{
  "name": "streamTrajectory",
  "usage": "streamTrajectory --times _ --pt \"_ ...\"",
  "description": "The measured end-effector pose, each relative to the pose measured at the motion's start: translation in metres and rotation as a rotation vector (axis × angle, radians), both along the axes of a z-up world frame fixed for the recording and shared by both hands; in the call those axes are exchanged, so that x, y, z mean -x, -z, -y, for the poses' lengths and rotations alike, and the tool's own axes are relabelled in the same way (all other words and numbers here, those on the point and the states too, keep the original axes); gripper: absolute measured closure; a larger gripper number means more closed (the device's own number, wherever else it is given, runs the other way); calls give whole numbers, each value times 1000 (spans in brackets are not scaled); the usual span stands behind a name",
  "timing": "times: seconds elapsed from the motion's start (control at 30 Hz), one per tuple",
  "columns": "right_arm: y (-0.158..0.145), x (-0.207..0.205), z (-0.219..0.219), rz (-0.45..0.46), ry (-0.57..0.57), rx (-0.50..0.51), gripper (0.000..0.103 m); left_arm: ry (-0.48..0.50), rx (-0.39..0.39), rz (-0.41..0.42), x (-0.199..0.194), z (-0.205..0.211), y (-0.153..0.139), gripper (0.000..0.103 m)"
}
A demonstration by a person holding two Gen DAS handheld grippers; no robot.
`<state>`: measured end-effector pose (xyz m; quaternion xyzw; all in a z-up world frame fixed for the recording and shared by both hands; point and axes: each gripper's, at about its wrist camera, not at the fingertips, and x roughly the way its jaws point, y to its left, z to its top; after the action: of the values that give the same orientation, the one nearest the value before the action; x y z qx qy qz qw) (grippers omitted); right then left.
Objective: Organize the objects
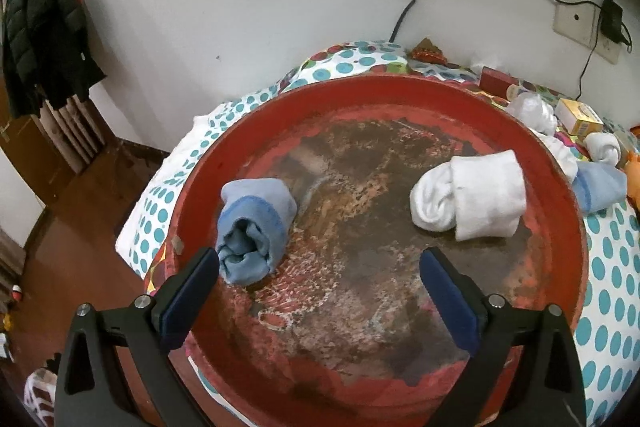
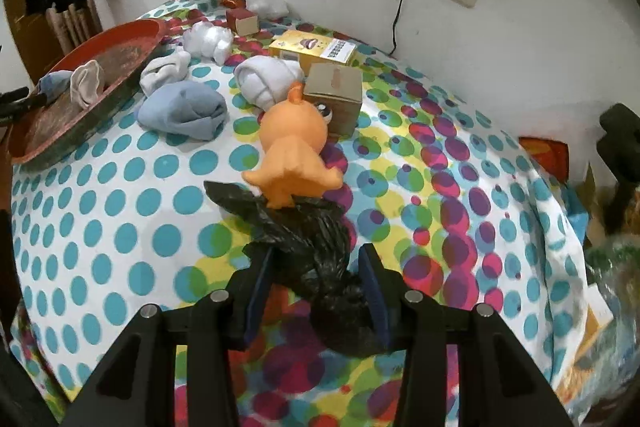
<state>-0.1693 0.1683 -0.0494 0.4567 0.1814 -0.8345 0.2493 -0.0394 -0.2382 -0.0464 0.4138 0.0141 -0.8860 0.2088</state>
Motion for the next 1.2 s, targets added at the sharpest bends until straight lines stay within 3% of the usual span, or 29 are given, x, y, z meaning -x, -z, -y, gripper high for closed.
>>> streamTrajectory --times 0.23,0.6,0.83,0.97,1.2 --pt "11 1 -8 -10 -55 51 59 93 -68 -30 12 -26 -17 2" --pt "17 -6 -13 -88 -37 79 59 380 70 -21 64 -135 -41 0" --pt "19 -5 -14 -84 -7 86 59 561 118 18 98 -197 -23 0" --pt "19 -3 -16 -78 11 104 59 635 184 61 116 -228 -5 0" --pt "20 -1 -15 -68 42 116 58 710 175 124 142 -245 17 0"
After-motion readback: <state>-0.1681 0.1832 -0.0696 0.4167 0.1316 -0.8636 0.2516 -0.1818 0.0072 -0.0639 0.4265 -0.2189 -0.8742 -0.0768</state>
